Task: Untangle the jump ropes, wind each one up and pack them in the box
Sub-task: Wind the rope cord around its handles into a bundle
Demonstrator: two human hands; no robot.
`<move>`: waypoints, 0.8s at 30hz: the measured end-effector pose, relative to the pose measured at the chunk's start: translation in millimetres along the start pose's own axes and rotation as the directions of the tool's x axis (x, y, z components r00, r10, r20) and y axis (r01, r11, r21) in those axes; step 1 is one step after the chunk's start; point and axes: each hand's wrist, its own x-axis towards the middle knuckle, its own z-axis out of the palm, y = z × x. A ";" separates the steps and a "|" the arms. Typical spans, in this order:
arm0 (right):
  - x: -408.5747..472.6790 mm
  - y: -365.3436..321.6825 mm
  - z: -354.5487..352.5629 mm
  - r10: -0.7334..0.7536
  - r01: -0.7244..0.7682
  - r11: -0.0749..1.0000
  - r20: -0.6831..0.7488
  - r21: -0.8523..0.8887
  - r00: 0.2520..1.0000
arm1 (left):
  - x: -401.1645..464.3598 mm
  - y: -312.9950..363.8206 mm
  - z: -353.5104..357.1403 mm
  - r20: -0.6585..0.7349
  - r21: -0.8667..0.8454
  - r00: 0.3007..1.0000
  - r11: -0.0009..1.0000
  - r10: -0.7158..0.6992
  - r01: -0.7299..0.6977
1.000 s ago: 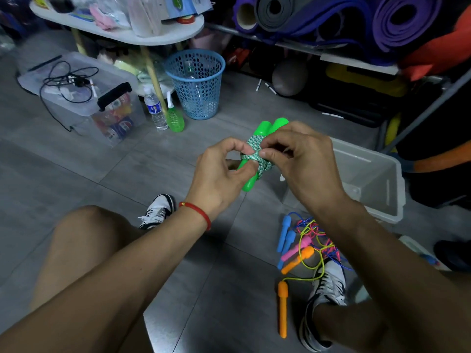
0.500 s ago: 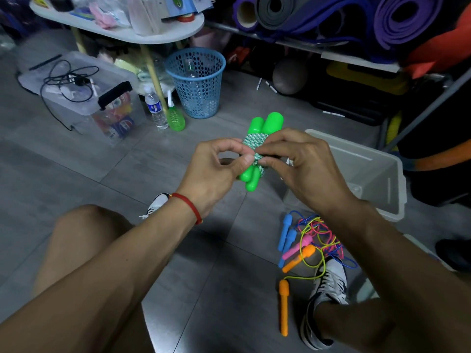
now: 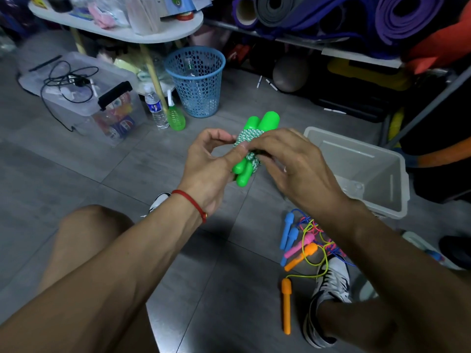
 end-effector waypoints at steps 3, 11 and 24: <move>-1.6 1.4 1.7 0.006 -0.006 1.000 -0.001 -0.003 1.000 | 2.0 -3.4 -1.6 -0.001 -0.016 1.000 1.000 -0.002 0.002; 2.8 4.6 5.6 -0.072 0.060 0.989 -0.083 -0.132 0.994 | 4.2 -6.5 3.3 -0.036 -0.103 0.998 0.993 -0.057 0.053; -3.1 2.2 12.8 0.155 -0.144 0.973 0.049 -0.181 0.987 | 9.5 -8.9 -2.4 0.243 -0.123 0.922 0.933 -0.302 0.338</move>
